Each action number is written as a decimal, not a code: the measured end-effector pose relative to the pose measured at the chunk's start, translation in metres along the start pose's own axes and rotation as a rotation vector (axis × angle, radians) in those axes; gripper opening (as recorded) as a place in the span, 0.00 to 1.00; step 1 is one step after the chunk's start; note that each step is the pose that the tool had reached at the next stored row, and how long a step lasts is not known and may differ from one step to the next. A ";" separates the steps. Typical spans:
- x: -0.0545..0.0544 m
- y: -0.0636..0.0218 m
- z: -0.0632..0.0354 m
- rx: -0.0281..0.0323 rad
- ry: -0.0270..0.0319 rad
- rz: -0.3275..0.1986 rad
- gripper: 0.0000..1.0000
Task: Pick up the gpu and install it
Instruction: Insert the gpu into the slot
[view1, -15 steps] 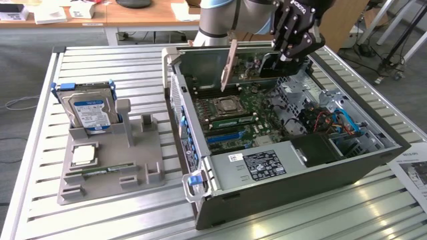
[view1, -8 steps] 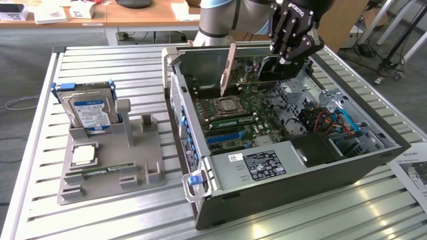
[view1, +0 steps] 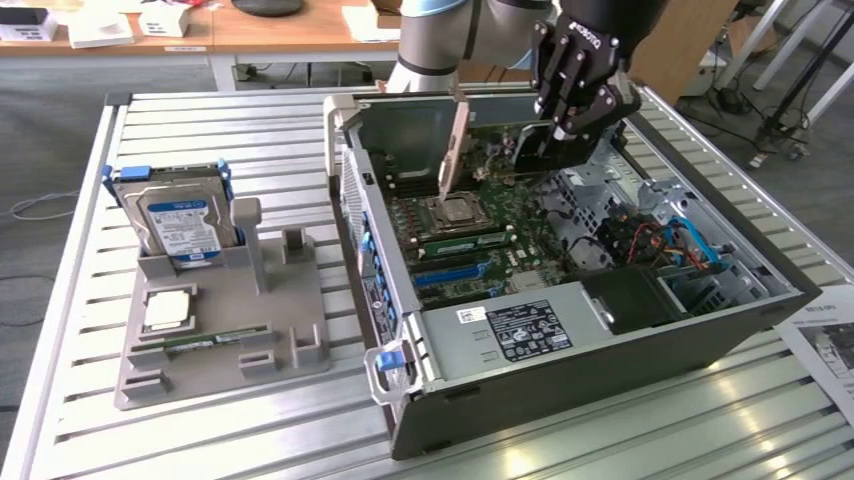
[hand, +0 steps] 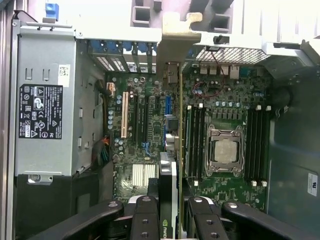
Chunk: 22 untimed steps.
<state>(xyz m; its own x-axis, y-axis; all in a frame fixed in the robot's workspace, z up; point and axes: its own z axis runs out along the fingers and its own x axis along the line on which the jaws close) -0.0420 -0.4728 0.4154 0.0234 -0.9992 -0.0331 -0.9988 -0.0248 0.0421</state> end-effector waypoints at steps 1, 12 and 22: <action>0.000 0.0000 0.0018 -0.0001 0.0001 0.000 0.27; 0.000 0.0043 0.0218 -0.0002 0.0004 0.000 0.27; -0.003 0.0059 0.0404 -0.0001 0.0001 -0.001 0.27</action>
<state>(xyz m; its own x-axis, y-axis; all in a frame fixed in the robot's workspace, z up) -0.0497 -0.4685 0.3755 0.0239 -0.9992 -0.0330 -0.9988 -0.0253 0.0422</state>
